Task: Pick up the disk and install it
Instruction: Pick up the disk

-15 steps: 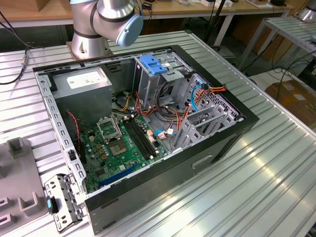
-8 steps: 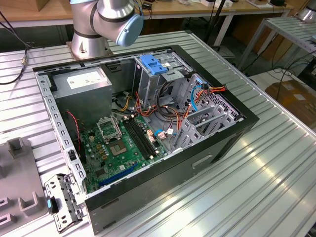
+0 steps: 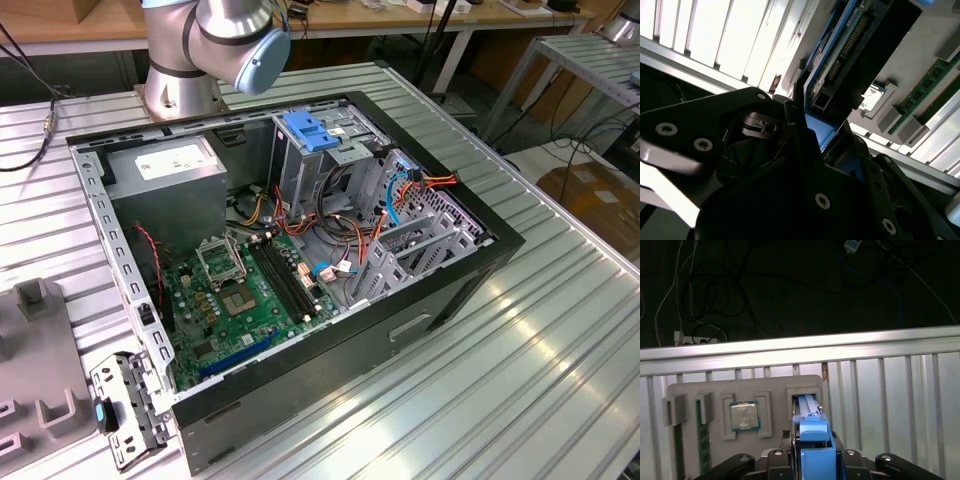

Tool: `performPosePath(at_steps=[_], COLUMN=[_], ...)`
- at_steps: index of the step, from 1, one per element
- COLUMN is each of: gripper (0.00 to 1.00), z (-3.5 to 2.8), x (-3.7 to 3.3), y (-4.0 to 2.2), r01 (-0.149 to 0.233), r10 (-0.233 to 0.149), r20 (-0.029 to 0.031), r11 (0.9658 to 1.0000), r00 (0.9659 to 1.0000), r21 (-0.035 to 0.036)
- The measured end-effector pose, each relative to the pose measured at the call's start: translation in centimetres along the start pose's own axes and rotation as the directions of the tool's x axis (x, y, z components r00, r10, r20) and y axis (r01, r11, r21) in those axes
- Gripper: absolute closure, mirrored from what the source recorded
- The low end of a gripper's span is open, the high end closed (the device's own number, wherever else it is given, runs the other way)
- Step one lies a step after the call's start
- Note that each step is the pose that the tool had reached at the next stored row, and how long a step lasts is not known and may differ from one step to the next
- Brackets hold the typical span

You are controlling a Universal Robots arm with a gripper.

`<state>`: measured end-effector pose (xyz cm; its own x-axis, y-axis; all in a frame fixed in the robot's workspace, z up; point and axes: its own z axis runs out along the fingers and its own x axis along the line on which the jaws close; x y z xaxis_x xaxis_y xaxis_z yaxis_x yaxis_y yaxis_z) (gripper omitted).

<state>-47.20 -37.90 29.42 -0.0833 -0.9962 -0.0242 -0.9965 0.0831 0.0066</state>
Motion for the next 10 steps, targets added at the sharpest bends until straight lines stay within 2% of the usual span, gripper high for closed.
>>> performPosePath(at_steps=[6, 8, 9, 10], gripper=[0.63, 0.63, 0.63, 0.63], z=[0.02, 0.04, 0.03, 0.03], x=[0.00, 0.00, 0.00, 0.00], y=[0.00, 0.00, 0.00, 0.00], r01=[0.000, 0.039, 0.042, 0.066], r10=[0.000, -0.039, -0.042, -0.066], r20=[0.0002, 0.0000, 0.0000, -0.0001], r11=[1.0000, 0.9993, 0.9991, 0.9978], r00=[1.0000, 0.9993, 0.9991, 0.9978], r21=[0.0000, -0.0007, -0.0009, -0.0015])
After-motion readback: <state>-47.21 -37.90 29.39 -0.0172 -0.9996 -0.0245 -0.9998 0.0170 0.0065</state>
